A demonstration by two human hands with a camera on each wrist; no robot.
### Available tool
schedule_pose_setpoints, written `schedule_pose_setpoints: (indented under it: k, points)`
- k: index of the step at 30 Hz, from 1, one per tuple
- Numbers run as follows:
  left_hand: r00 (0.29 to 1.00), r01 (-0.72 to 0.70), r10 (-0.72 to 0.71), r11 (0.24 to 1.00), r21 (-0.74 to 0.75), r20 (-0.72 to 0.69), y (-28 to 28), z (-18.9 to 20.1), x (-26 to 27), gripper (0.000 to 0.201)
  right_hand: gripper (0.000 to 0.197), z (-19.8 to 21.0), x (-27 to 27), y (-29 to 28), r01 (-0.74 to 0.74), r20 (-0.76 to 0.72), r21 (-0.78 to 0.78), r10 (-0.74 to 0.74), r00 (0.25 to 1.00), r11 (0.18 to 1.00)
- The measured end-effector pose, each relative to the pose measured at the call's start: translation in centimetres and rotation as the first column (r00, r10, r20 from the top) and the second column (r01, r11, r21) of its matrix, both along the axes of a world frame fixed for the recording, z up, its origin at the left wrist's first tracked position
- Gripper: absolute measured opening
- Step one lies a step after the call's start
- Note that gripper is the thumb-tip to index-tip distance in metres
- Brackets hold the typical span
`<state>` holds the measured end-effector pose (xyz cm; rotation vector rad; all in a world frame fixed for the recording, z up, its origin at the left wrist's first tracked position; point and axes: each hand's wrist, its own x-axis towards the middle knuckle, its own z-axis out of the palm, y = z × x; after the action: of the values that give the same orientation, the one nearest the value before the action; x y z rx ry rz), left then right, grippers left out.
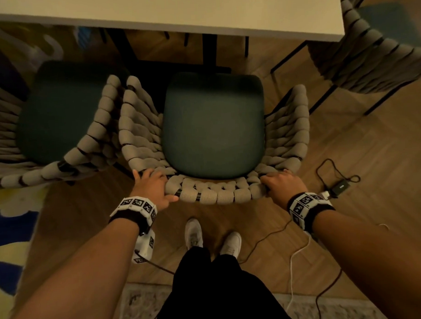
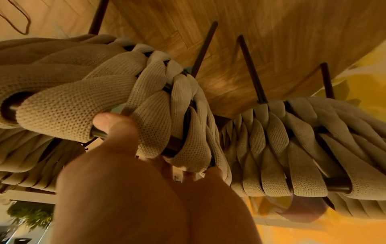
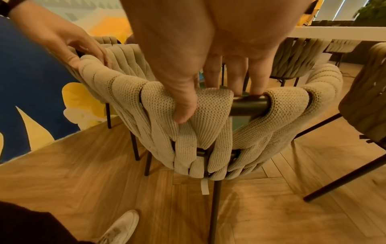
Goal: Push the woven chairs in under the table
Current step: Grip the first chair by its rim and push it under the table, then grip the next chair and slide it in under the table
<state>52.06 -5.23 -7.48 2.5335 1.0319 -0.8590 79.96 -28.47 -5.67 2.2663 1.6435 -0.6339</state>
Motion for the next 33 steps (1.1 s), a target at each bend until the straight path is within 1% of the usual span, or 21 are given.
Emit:
schedule_pose_setpoints:
  k: [2, 5, 7, 9, 10, 11, 12, 13, 14, 17, 19, 22, 25, 27, 29, 31, 33]
  points:
    - [1.0, -0.005, 0.005, 1.0, -0.028, -0.004, 0.4, -0.3, 0.0, 0.066, 0.028, 0.0, -0.1, 0.0, 0.018, 0.0, -0.002, -0.018, 1.0, 1.0]
    - [0.997, -0.042, 0.037, 0.996, -0.08, -0.063, 1.2, 0.0, 0.6, 0.066, 0.03, 0.3, -0.3, 0.2, 0.058, -0.005, -0.021, -0.058, 0.998, 0.998]
    - [0.99, -0.059, 0.045, 0.993, -0.099, -0.135, 1.3, 0.9, 1.7, 0.058, 0.029, 1.0, -0.6, 0.2, 0.124, -0.043, -0.063, -0.127, 0.991, 0.99]
    - [0.982, -0.031, 0.012, 0.995, -0.097, -0.188, 1.3, 2.3, 2.9, 0.051, 0.025, 1.8, -0.8, 0.1, 0.2, -0.082, -0.074, -0.206, 0.975, 0.977]
    - [0.985, -0.01, -0.006, 0.995, -0.094, -0.173, 1.2, 3.1, 3.7, 0.047, 0.021, 2.2, -0.6, -0.3, 0.241, -0.103, -0.086, -0.249, 0.963, 0.967]
    - [0.988, 0.056, -0.066, 0.995, -0.077, -0.137, 0.8, 4.6, 6.0, 0.042, 0.016, 3.6, 0.2, -1.8, 0.324, -0.126, -0.088, -0.333, 0.934, 0.942]
    - [0.992, 0.06, -0.068, 0.996, -0.072, -0.107, 0.5, 5.0, 6.1, 0.038, 0.012, 3.5, 0.1, -2.0, 0.337, -0.148, -0.086, -0.346, 0.926, 0.938]
    - [0.989, 0.12, -0.124, 0.991, -0.062, -0.078, -0.1, 5.9, 8.5, 0.034, 0.011, 4.3, 1.1, -3.4, 0.394, -0.176, -0.078, -0.402, 0.899, 0.916]
    - [0.99, 0.135, -0.138, 0.988, -0.071, -0.038, -0.4, 5.9, 8.3, 0.031, 0.013, 4.4, 0.9, -3.5, 0.397, -0.202, -0.09, -0.407, 0.891, 0.913]
    - [0.986, 0.161, -0.152, 0.971, -0.178, 0.064, -2.2, 4.7, 8.2, 0.02, 0.023, 4.7, 0.6, -3.9, 0.444, -0.277, -0.148, -0.468, 0.839, 0.884]
    - [0.979, 0.201, -0.186, 0.946, -0.256, 0.082, -3.7, 4.3, 9.0, 0.019, 0.024, 4.5, 0.6, -5.1, 0.468, -0.298, -0.207, -0.511, 0.806, 0.859]
    - [0.958, 0.283, -0.281, 0.904, -0.319, 0.054, -6.7, 4.5, 15.4, 0.02, 0.028, 4.3, 4.3, -9.9, 0.565, -0.301, -0.288, -0.633, 0.713, 0.774]
    - [0.938, 0.332, -0.344, 0.867, -0.371, 0.034, -9.0, 3.9, 22.3, 0.022, 0.017, 4.1, 8.8, -14.1, 0.639, -0.315, -0.34, -0.724, 0.614, 0.69]
    - [0.937, 0.336, -0.346, 0.856, -0.393, 0.049, -10.6, 3.4, 26.9, 0.02, 0.017, 4.0, 11.5, -16.7, 0.68, -0.332, -0.374, -0.776, 0.537, 0.631]
    - [0.947, 0.314, -0.314, 0.853, -0.416, 0.072, -12.0, 2.8, 31.1, 0.014, 0.016, 3.7, 14.3, -19.3, 0.722, -0.348, -0.386, -0.815, 0.463, 0.575]
    - [0.952, 0.297, -0.298, 0.851, -0.432, 0.066, -13.0, 2.0, 35.2, 0.015, 0.014, 3.7, 16.9, -22.3, 0.765, -0.348, -0.411, -0.861, 0.37, 0.495]
    - [0.947, 0.298, -0.32, 0.851, -0.432, 0.023, -13.5, 1.5, 38.4, 0.021, 0.013, 3.9, 18.7, -24.6, 0.769, -0.341, -0.44, -0.879, 0.334, 0.463]
